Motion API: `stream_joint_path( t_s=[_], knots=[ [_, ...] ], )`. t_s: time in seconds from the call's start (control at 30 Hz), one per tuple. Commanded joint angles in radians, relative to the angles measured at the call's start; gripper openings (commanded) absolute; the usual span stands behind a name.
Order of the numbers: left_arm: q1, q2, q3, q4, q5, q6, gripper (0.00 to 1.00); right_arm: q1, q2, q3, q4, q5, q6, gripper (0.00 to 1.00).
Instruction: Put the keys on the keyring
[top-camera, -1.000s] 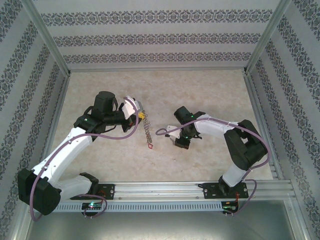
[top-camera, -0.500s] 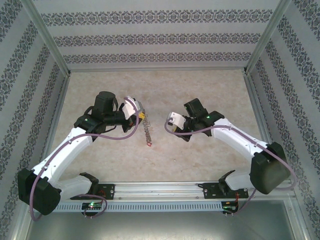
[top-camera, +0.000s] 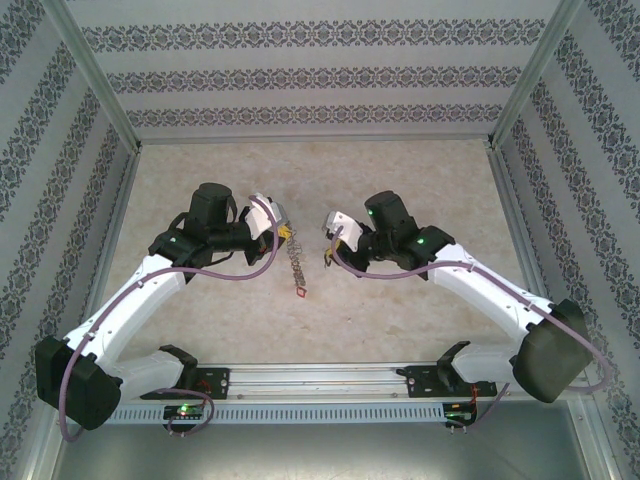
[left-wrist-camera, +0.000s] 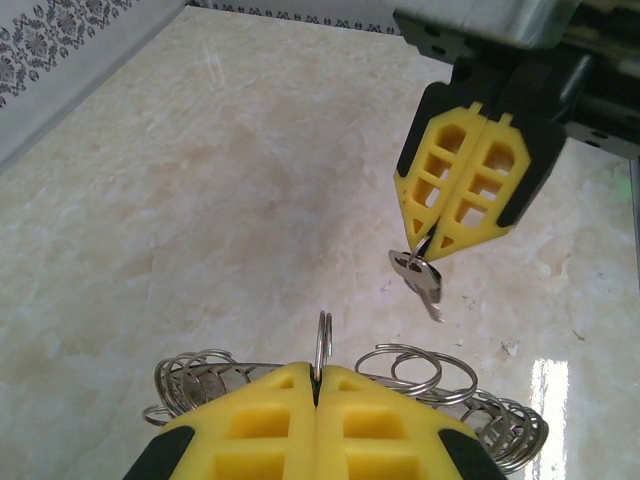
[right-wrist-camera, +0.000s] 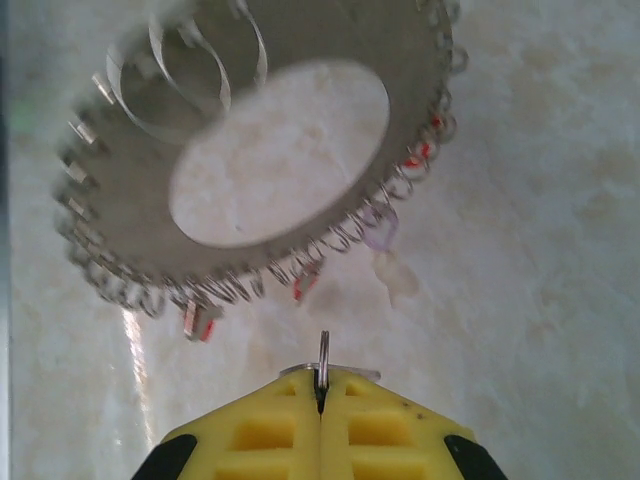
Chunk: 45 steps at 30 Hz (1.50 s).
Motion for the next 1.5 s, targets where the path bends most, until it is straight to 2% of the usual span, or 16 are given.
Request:
stream_joint_path(
  t_s=[0.0, 0.6, 1.47],
  knots=[
    [-0.01, -0.006, 0.007, 0.032, 0.013, 0.021, 0.0, 0.031, 0.001, 0.064, 0.066, -0.054, 0.065, 0.0],
    [-0.02, -0.01, -0.005, 0.044, 0.024, 0.037, 0.0, 0.102, 0.109, 0.192, 0.069, -0.05, 0.12, 0.0],
    [-0.02, -0.006, 0.002, 0.04, -0.012, 0.021, 0.0, 0.102, 0.134, 0.206, 0.117, -0.051, 0.211, 0.0]
  ],
)
